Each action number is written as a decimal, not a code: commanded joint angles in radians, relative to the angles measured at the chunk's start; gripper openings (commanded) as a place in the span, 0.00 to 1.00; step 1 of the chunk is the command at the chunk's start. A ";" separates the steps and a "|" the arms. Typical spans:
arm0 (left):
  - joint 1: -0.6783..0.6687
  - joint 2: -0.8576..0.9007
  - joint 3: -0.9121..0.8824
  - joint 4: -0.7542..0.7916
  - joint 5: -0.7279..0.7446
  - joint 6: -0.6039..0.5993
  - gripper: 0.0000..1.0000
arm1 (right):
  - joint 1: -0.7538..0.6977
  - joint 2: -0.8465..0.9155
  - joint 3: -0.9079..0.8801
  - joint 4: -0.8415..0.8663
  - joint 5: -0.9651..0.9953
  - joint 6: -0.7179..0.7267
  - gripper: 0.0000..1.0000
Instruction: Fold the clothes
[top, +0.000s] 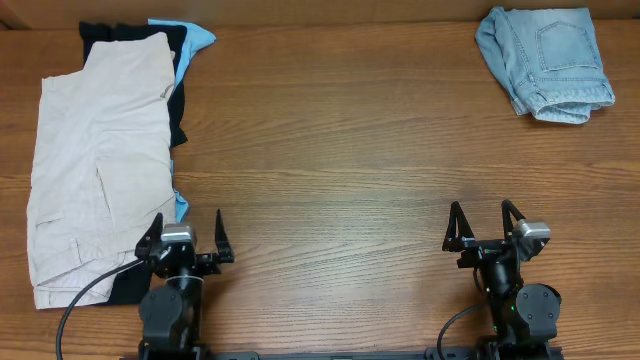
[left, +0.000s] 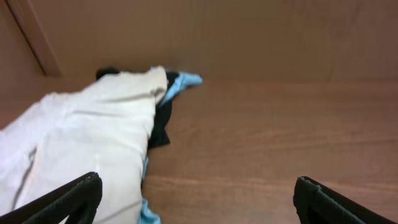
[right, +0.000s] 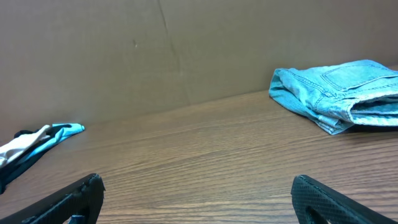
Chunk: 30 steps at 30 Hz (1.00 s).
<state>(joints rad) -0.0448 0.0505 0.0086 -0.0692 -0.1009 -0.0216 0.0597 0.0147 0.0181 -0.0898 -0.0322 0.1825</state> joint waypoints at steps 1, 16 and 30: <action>0.007 -0.046 -0.004 0.016 -0.004 0.022 1.00 | 0.005 -0.012 -0.010 0.006 0.013 -0.005 1.00; 0.007 -0.046 -0.004 0.003 -0.003 0.022 1.00 | 0.005 -0.012 -0.010 0.006 0.013 -0.005 1.00; 0.007 -0.046 -0.004 0.003 -0.003 0.022 1.00 | 0.005 -0.012 -0.010 0.006 0.013 -0.005 1.00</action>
<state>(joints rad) -0.0448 0.0154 0.0086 -0.0677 -0.1009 -0.0185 0.0597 0.0147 0.0181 -0.0898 -0.0257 0.1822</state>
